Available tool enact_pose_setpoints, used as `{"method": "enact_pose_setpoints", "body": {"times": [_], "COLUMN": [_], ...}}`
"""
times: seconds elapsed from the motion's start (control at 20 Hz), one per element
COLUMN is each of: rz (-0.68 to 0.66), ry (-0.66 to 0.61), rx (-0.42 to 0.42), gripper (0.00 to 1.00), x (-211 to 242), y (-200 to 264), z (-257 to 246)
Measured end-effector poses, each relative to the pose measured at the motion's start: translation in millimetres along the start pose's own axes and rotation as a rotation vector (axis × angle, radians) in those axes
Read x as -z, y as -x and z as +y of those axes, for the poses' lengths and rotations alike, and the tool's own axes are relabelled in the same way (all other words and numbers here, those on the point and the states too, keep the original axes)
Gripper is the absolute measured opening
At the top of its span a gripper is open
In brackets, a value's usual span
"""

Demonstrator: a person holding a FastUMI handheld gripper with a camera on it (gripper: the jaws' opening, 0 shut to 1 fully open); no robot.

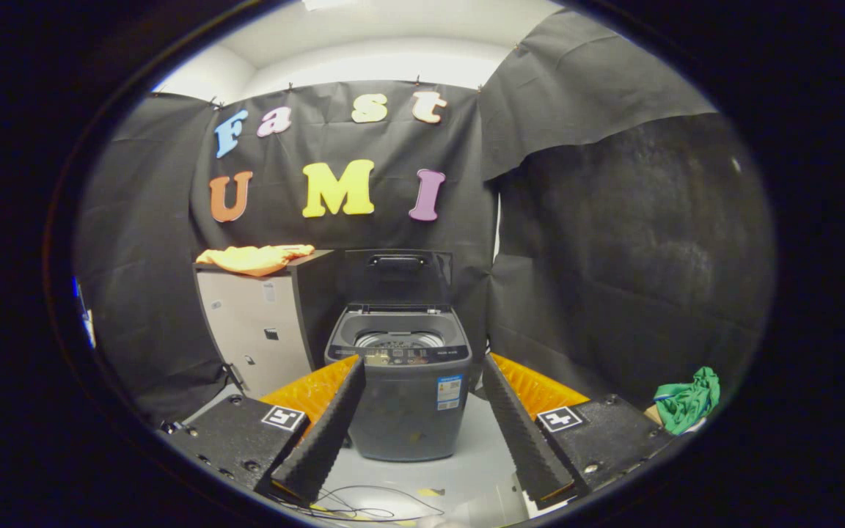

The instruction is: Put the clothes into the washing machine and then close the washing machine lid.

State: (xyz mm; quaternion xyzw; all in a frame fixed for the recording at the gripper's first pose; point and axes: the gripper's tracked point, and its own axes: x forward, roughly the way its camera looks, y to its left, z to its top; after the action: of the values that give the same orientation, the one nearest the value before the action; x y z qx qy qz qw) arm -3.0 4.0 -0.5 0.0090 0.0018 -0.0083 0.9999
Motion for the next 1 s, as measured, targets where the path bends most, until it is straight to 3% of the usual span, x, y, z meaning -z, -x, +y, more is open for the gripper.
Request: {"method": "enact_pose_setpoints", "body": {"times": [0.5,0.65,1.0], "rz": [0.022,0.064,0.065], "ry": [-0.029,-0.041,-0.061], "rx": [0.026,0.052,0.021], "gripper": [1.0,1.0,1.0], "x": [-34.9,-55.5,-135.0], "y": [-14.8,-36.0,-98.4], "z": [13.6,20.9,74.0]}}
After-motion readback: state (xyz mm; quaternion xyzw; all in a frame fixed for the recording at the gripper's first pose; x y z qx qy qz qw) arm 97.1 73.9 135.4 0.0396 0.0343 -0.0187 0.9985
